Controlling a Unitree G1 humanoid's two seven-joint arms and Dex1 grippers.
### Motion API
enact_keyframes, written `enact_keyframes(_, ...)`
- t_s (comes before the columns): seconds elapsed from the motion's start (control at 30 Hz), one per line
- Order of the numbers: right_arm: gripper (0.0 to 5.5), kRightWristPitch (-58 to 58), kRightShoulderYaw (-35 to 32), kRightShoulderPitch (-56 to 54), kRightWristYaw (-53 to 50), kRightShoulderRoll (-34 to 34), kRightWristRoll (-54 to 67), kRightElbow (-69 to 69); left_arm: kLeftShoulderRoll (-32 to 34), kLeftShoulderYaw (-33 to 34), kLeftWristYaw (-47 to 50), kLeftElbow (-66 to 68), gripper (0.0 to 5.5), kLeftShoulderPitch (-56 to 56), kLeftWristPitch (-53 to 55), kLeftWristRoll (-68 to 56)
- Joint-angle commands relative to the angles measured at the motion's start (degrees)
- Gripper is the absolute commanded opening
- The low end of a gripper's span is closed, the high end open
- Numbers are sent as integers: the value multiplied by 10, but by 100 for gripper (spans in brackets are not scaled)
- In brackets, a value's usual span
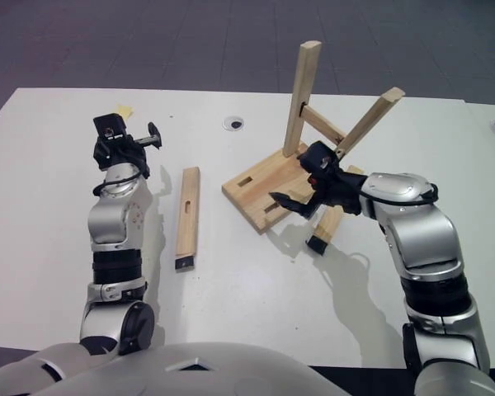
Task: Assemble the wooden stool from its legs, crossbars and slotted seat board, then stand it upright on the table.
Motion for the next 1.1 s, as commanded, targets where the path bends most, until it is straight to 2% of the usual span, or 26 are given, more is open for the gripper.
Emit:
enact_keyframes(0.03,537,-77,16,-70,-41,4,-47,165,7,-7,-9,8,540,-3,9,3)
enact_keyframes(0.1,537,-110,14,-99,-49,6,-56,213,11,-12,-16,15,540,-10,10,4)
enact_keyframes(0.2,537,-113,15,-97,-36,26,-28,192,16,-12,-20,21,540,-17,9,5)
enact_keyframes(0.3,537,-93,55,-66,-47,62,-23,171,15,-11,-18,21,540,-18,8,4)
enact_keyframes(0.43,537,-36,87,-64,-126,136,-42,199,8,-16,-16,24,540,-19,6,3)
enact_keyframes(0.57,537,-39,58,-85,-211,185,-61,242,2,-21,-16,27,540,-17,4,3)
enact_keyframes(0.73,537,-114,46,-116,-304,221,-107,320,2,-23,-20,29,540,-18,5,4)
enact_keyframes(1.1,537,-342,9,-189,-406,284,-137,580,14,-27,-34,44,540,-37,6,5)
